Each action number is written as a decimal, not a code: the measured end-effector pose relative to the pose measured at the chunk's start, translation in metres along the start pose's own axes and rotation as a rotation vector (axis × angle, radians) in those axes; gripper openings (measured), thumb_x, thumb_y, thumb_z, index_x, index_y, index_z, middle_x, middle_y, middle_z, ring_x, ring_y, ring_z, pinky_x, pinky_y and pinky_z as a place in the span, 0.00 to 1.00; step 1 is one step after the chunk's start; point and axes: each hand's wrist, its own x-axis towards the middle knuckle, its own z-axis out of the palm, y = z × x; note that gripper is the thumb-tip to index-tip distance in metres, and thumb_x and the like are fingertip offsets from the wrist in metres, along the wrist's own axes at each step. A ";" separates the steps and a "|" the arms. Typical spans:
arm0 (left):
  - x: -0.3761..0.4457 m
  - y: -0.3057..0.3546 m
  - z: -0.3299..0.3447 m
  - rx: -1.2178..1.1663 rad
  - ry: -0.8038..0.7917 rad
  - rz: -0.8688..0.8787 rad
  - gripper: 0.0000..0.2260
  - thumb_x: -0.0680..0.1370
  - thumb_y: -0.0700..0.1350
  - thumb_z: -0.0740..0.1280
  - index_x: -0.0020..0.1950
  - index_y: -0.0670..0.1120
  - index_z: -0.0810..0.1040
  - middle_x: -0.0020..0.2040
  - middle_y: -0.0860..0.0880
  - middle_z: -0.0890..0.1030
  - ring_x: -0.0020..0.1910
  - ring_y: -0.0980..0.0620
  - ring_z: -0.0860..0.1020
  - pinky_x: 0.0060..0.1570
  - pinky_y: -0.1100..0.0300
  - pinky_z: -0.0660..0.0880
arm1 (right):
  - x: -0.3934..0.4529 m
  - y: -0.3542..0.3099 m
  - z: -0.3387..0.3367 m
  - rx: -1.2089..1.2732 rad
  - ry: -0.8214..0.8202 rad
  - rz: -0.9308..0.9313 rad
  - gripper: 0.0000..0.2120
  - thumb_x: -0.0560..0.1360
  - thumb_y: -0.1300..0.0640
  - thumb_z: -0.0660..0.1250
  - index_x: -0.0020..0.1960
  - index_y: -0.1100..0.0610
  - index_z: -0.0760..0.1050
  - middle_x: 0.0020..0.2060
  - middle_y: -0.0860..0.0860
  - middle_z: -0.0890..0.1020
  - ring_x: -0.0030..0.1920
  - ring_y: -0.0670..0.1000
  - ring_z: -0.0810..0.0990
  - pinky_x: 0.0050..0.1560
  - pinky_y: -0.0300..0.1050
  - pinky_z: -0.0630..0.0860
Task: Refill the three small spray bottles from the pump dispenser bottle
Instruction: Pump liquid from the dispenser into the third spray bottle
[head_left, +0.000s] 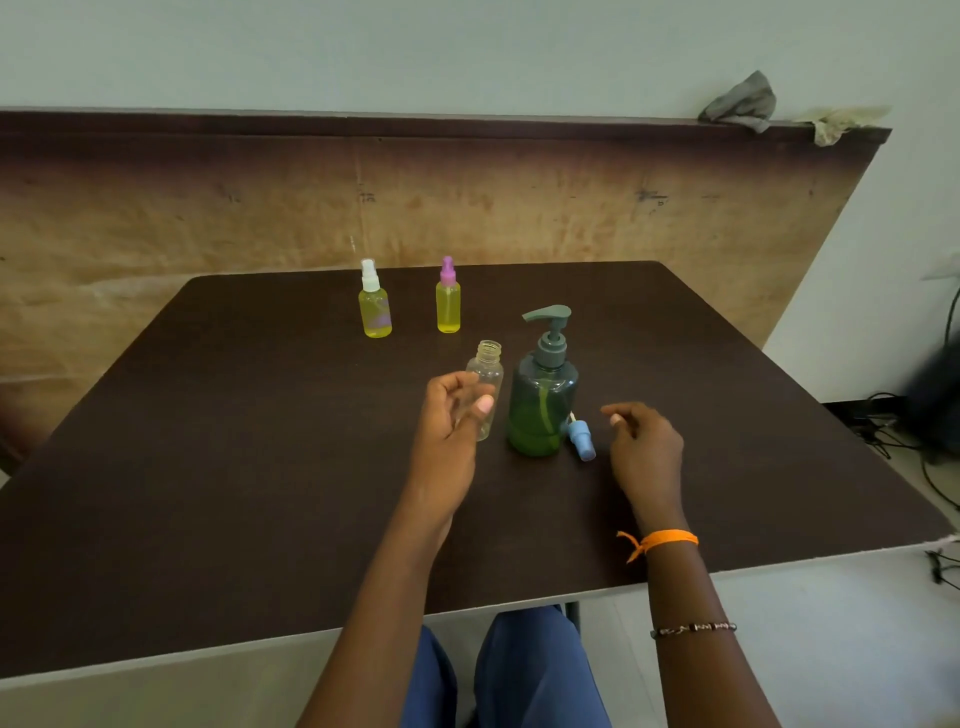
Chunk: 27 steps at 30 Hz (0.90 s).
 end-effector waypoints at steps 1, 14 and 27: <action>0.000 0.000 0.000 0.000 -0.001 -0.003 0.08 0.79 0.39 0.61 0.58 0.47 0.70 0.55 0.52 0.78 0.55 0.61 0.75 0.50 0.69 0.71 | 0.000 0.001 0.000 -0.002 -0.003 0.001 0.11 0.79 0.65 0.59 0.55 0.60 0.80 0.53 0.56 0.80 0.53 0.53 0.76 0.49 0.41 0.69; 0.000 0.000 0.004 0.017 -0.011 -0.016 0.08 0.79 0.40 0.62 0.54 0.54 0.70 0.56 0.55 0.78 0.53 0.65 0.75 0.46 0.72 0.71 | -0.007 -0.054 -0.006 0.229 0.250 -0.430 0.11 0.75 0.70 0.61 0.47 0.59 0.79 0.44 0.53 0.80 0.45 0.48 0.78 0.45 0.29 0.70; 0.017 0.013 0.016 0.057 0.034 0.031 0.10 0.77 0.40 0.65 0.58 0.48 0.71 0.54 0.55 0.77 0.52 0.64 0.75 0.46 0.74 0.73 | 0.006 -0.101 0.017 -0.010 0.255 -0.859 0.21 0.66 0.69 0.51 0.50 0.66 0.79 0.46 0.58 0.80 0.51 0.55 0.77 0.62 0.54 0.73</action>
